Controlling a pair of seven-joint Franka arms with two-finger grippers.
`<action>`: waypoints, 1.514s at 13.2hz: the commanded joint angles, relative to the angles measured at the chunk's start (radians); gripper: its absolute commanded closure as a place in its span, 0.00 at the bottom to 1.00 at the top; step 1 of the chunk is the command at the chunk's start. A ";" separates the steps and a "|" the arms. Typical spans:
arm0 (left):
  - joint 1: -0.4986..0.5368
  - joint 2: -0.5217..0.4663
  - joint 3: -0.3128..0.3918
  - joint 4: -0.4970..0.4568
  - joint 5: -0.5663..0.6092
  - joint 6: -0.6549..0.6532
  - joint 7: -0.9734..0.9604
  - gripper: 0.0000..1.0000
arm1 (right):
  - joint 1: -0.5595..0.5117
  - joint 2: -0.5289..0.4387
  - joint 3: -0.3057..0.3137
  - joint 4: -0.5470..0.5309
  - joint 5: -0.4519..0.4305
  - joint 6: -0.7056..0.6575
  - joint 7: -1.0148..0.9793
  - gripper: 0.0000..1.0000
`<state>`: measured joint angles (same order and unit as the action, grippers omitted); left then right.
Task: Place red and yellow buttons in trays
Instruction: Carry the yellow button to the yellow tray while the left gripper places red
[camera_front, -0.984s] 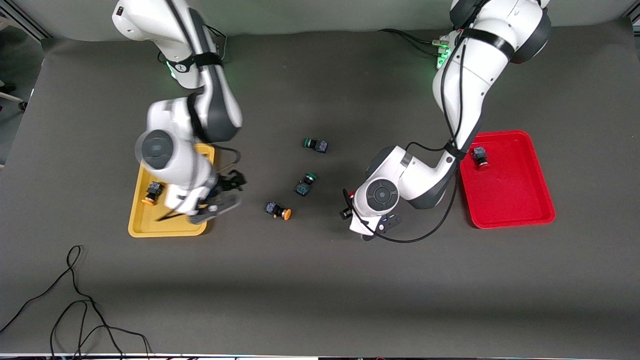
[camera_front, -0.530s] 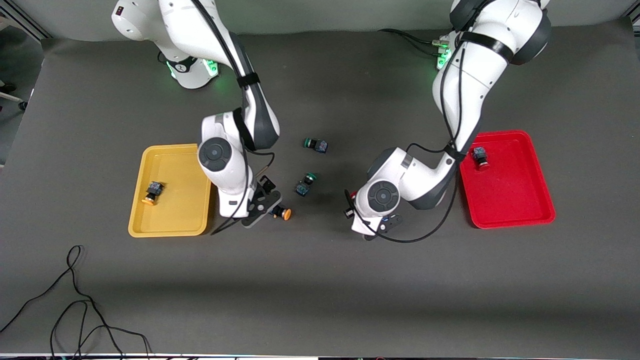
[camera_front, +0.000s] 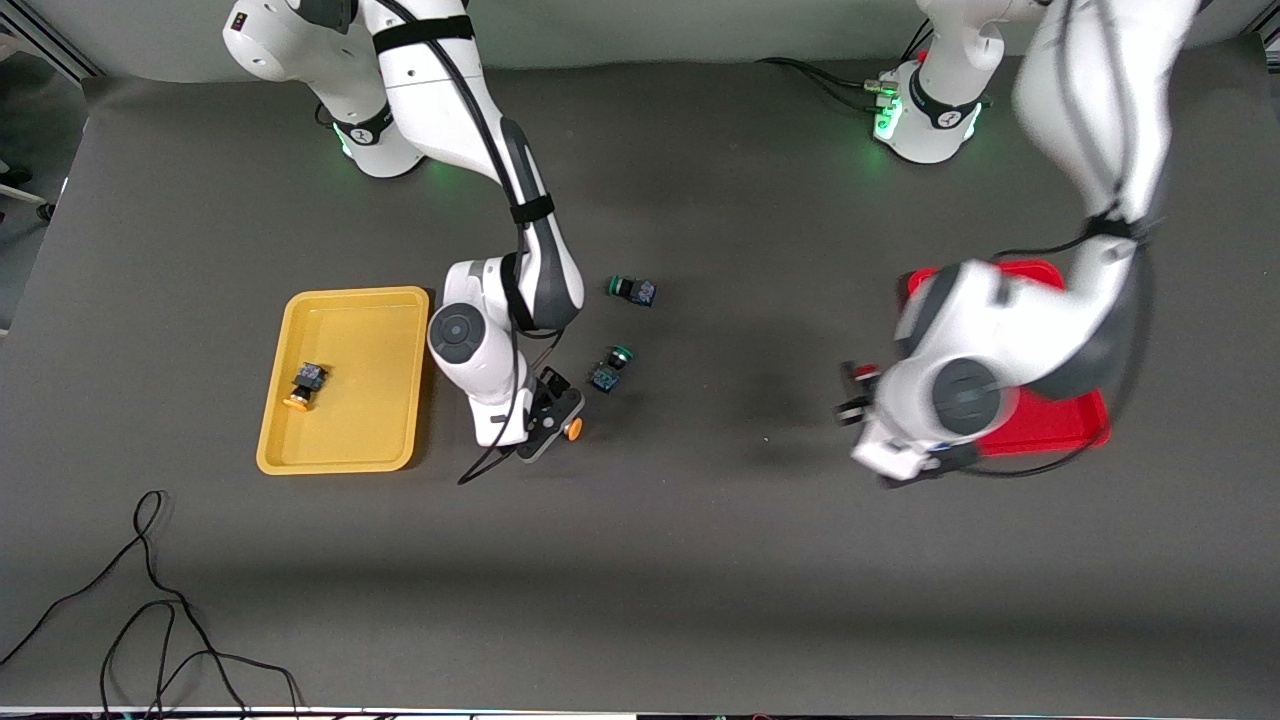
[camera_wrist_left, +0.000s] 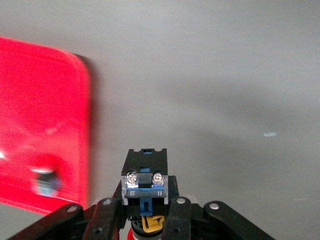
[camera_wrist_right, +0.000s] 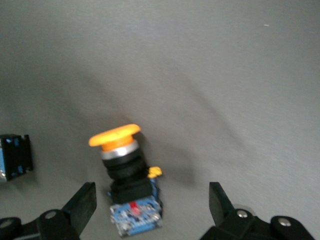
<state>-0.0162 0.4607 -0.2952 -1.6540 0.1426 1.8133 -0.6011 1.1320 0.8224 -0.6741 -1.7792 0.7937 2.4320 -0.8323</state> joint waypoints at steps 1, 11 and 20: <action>0.160 -0.216 -0.007 -0.358 0.005 0.170 0.217 1.00 | -0.008 0.017 0.007 0.017 0.054 0.016 -0.027 0.27; 0.463 -0.163 0.004 -0.676 0.046 0.657 0.581 0.81 | 0.059 -0.095 -0.112 0.044 -0.060 -0.190 0.294 1.00; 0.395 -0.301 -0.009 -0.299 0.034 0.116 0.553 0.00 | 0.123 -0.215 -0.507 0.089 -0.192 -0.640 0.631 1.00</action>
<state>0.4152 0.2072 -0.3095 -2.0473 0.1767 2.0709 -0.0308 1.2448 0.6288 -1.1069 -1.6506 0.6409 1.8450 -0.2176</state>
